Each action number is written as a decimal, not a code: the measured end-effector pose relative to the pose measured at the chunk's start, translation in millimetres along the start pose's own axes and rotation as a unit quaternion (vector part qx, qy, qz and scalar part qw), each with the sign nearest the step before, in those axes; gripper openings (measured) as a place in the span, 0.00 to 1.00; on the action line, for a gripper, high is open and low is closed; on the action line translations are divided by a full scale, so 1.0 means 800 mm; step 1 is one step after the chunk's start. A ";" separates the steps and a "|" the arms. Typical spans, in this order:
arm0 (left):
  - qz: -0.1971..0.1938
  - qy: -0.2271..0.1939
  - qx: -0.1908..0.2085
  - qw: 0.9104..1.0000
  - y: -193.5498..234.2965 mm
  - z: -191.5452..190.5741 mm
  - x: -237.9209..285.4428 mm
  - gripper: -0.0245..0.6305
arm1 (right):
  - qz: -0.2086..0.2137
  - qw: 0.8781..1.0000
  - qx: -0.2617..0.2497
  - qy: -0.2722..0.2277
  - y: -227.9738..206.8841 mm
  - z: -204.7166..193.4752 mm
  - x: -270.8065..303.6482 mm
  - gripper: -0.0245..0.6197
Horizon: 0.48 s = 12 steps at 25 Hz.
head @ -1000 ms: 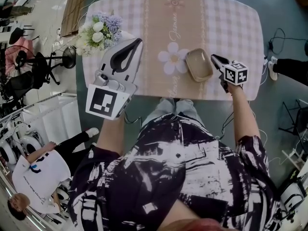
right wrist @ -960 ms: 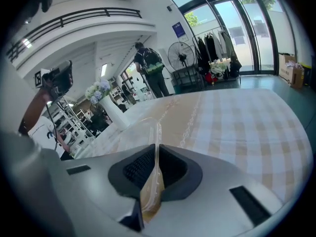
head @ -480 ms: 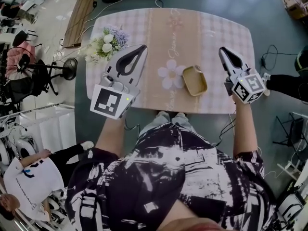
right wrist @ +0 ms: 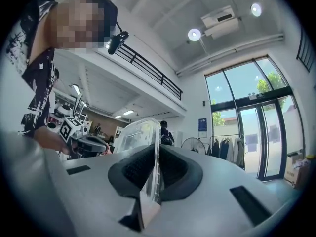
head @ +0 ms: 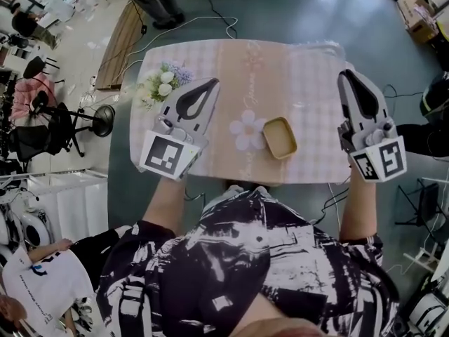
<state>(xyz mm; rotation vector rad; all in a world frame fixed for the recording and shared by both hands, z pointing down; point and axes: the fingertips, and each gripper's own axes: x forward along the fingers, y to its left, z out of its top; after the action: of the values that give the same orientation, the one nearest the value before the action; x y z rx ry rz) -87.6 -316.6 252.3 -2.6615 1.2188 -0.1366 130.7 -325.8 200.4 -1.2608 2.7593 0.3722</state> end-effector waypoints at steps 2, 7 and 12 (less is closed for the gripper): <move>0.000 -0.002 0.000 1.000 -0.001 0.002 0.000 0.04 | -0.002 1.000 -0.005 -0.003 0.001 0.006 -0.002 0.08; 0.002 -0.007 -0.001 1.000 -0.002 0.007 -0.003 0.04 | -0.006 1.000 -0.003 0.006 0.004 -0.002 -0.005 0.08; 0.003 -0.002 -0.001 1.000 -0.004 0.008 -0.006 0.04 | -0.011 1.000 0.001 0.017 0.003 -0.011 -0.009 0.08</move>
<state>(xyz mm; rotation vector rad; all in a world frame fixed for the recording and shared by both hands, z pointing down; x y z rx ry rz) -86.9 -310.0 246.6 -2.6575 1.2254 -0.1291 133.9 -321.5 210.6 -1.3090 2.7705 0.3504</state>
